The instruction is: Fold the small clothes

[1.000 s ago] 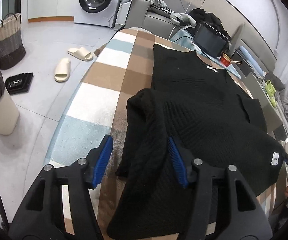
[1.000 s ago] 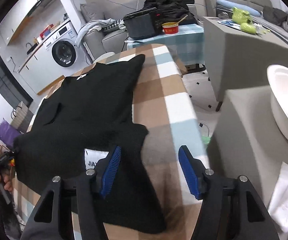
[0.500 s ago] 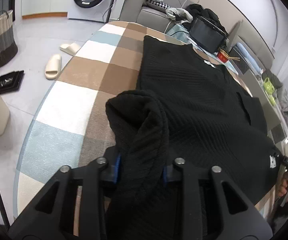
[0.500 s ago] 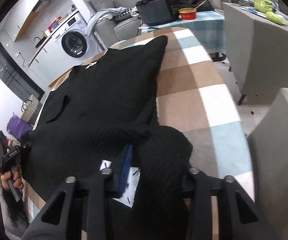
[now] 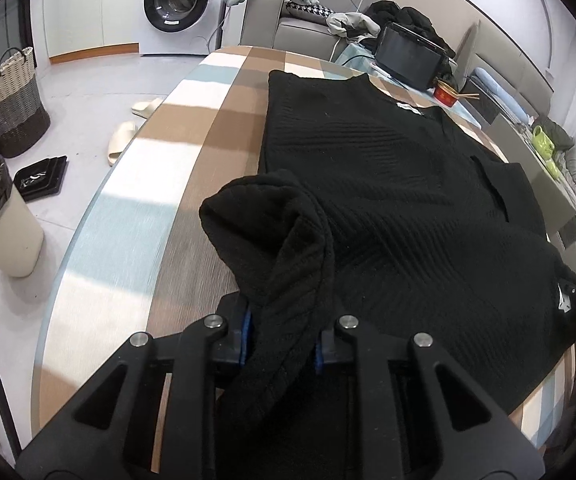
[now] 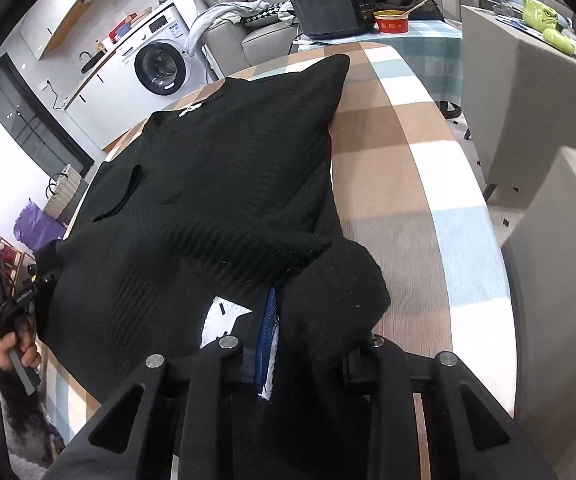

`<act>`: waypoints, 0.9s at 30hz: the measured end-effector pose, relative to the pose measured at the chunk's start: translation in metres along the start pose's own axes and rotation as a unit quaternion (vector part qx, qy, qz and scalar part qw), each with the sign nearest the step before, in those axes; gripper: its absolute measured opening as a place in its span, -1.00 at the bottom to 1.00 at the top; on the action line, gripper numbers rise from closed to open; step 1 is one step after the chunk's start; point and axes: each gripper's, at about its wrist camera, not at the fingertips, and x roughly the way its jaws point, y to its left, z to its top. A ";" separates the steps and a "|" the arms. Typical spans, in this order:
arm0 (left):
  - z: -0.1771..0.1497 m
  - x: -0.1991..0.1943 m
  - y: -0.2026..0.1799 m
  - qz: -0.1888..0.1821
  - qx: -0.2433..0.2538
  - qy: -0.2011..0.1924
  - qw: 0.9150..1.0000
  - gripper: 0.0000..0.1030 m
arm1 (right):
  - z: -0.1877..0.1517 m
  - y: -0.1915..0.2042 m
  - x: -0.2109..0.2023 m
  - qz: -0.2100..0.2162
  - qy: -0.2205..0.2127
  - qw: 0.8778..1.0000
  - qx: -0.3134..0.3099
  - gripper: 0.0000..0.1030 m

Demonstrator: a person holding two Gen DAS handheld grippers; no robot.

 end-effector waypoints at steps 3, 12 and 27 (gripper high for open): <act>-0.015 -0.013 0.001 0.002 -0.004 0.002 1.000 -0.64 | -0.005 -0.004 -0.004 0.005 0.002 1.000 0.003 -0.51; -0.048 -0.040 -0.005 0.035 0.005 -0.008 0.999 -0.64 | -0.006 -0.006 -0.007 0.007 0.007 1.000 -0.001 -0.50; -0.052 -0.065 0.023 -0.005 -0.049 0.006 0.999 0.01 | -0.015 -0.023 -0.026 0.010 -0.015 0.999 0.043 0.02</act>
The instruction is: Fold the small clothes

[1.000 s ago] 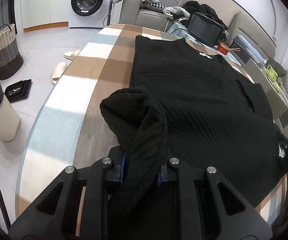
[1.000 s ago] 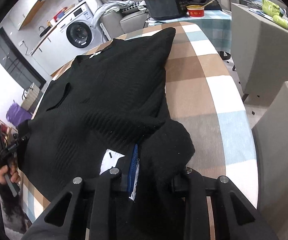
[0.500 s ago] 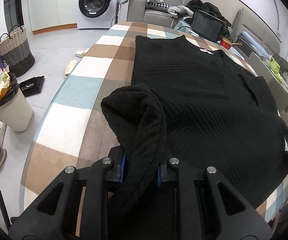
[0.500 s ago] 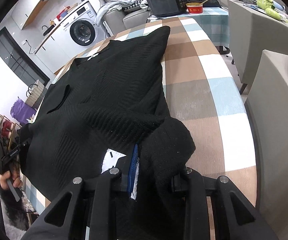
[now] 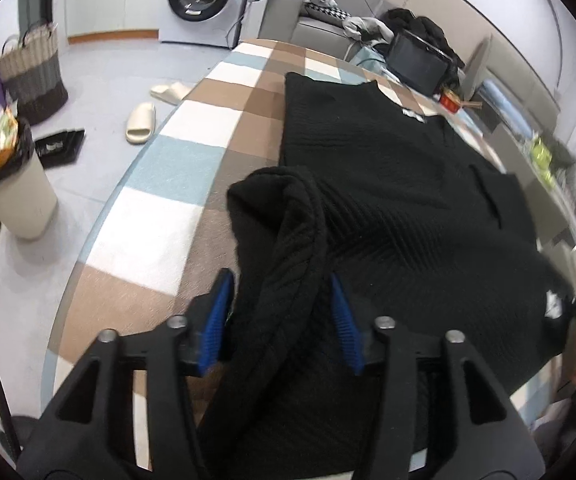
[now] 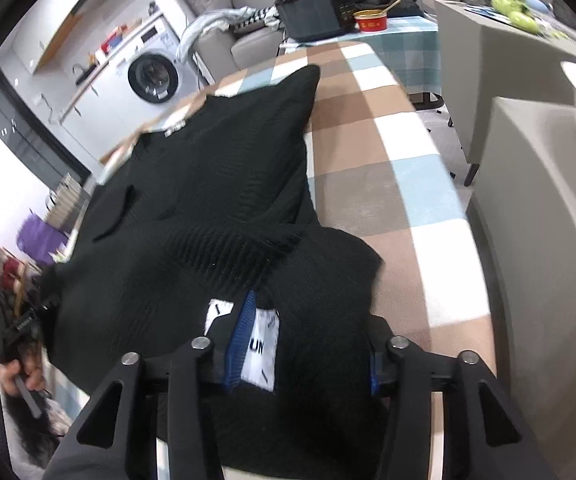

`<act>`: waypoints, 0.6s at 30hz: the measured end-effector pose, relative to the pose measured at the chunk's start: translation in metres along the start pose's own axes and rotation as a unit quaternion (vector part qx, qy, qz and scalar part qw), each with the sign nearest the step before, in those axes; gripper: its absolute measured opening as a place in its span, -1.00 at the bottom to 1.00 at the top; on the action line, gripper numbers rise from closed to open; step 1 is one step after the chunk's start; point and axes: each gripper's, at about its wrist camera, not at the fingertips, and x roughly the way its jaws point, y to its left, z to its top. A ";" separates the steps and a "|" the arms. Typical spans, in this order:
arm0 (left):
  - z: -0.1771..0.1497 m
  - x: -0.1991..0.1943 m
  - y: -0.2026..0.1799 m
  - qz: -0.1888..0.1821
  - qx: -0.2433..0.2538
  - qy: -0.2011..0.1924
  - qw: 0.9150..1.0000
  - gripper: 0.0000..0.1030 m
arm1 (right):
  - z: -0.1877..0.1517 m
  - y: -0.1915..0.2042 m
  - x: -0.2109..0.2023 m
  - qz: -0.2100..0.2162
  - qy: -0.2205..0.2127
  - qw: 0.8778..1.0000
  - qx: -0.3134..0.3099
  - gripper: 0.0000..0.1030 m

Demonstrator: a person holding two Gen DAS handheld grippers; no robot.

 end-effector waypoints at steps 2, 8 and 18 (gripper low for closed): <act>-0.002 -0.007 0.005 -0.006 -0.011 0.004 1.000 0.19 | -0.010 -0.009 -0.011 0.006 0.001 1.000 0.010 0.07; -0.018 -0.020 0.010 -0.003 -0.018 0.015 1.000 0.27 | -0.042 -0.031 -0.031 0.031 0.021 0.999 0.027 0.10; -0.043 -0.019 0.002 -0.002 0.008 0.045 0.999 0.27 | -0.067 -0.021 -0.039 0.107 0.037 0.993 -0.018 0.09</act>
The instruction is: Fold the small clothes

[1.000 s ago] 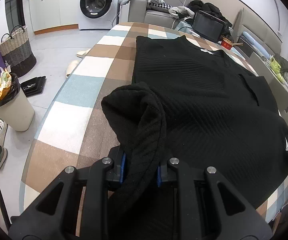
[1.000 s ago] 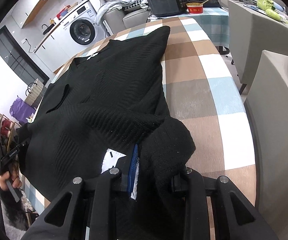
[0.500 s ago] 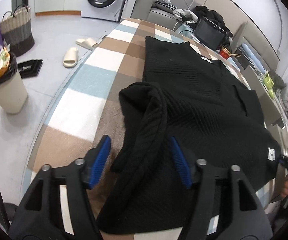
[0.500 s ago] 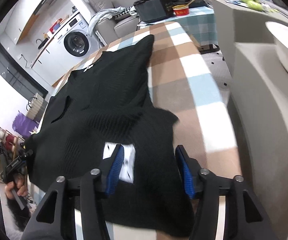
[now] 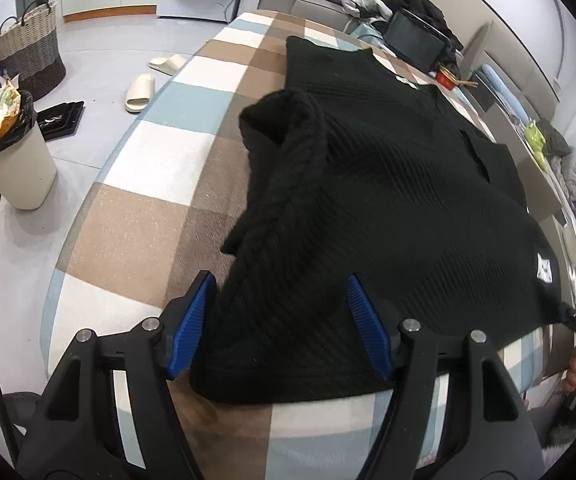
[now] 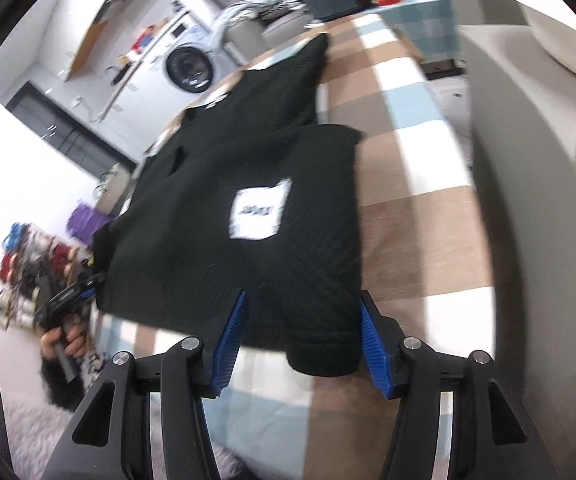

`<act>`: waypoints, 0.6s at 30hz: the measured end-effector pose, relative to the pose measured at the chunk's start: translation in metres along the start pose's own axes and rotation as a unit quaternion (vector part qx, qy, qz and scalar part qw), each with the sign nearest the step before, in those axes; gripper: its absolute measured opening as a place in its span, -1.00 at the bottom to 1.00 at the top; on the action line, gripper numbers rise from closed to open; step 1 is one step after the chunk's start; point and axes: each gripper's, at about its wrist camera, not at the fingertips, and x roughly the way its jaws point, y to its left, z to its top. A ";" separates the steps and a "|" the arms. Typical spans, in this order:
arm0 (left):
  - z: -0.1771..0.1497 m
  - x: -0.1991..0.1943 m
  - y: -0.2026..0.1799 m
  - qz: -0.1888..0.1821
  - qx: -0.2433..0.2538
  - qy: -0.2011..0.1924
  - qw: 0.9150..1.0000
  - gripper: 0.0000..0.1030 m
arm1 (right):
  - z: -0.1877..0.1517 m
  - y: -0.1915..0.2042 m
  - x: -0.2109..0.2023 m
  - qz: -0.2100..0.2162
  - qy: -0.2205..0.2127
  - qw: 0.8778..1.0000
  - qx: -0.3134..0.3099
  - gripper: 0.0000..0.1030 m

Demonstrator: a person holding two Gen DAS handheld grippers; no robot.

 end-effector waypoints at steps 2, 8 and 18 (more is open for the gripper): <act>-0.003 0.000 -0.003 0.003 0.008 0.002 1.000 0.15 | -0.001 0.003 -0.002 0.007 -0.001 1.000 -0.006 0.09; -0.007 -0.005 0.001 0.005 0.002 -0.007 1.000 -0.73 | 0.000 -0.006 0.004 0.011 -0.005 1.000 0.012 -0.26; 0.005 -0.050 -0.001 -0.029 0.003 -0.083 0.996 -0.96 | 0.002 0.017 -0.016 0.030 -0.072 0.997 -0.028 -0.89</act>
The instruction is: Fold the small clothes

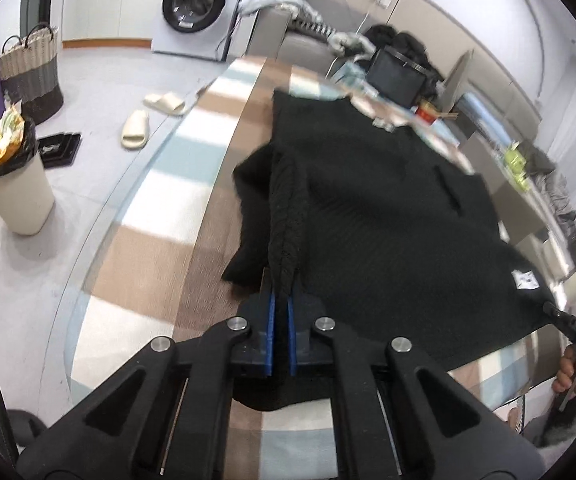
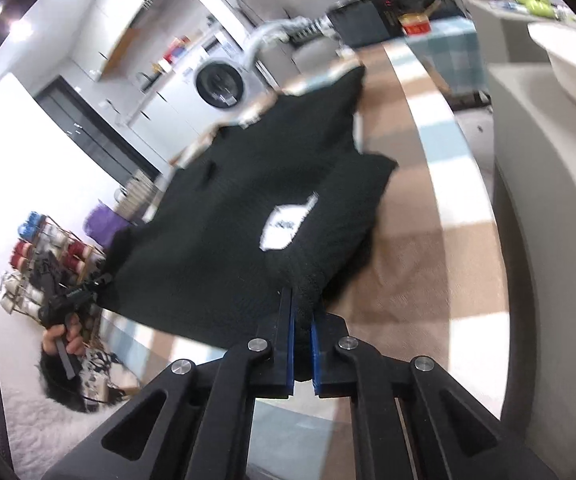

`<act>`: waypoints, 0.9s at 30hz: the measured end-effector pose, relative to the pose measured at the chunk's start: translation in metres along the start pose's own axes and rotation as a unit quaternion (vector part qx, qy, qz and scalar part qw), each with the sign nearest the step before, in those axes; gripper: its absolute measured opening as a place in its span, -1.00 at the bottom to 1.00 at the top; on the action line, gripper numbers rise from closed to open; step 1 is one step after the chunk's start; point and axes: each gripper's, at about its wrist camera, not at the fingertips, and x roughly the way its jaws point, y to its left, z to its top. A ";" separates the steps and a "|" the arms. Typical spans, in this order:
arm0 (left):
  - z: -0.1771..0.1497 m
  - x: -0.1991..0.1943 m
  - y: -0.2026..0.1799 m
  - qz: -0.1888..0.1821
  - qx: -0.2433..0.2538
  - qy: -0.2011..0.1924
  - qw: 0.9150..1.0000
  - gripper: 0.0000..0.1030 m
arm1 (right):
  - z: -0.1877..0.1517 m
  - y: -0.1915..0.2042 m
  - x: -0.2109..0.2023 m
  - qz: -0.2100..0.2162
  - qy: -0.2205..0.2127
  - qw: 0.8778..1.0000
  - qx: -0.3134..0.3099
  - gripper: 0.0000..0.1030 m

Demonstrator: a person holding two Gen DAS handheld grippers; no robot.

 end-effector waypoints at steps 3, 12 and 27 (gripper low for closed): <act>0.015 -0.015 -0.009 -0.006 0.010 -0.027 1.000 -0.96 | 0.011 0.010 -0.010 0.018 -0.038 0.999 0.001 -0.89; 0.091 -0.019 -0.027 -0.030 0.022 -0.084 0.996 -0.96 | 0.076 0.035 -0.005 0.030 -0.112 0.993 0.011 -0.89; 0.209 0.108 0.010 0.004 -0.066 -0.068 0.995 -0.32 | 0.236 -0.012 0.100 -0.084 -0.139 0.978 0.128 -0.12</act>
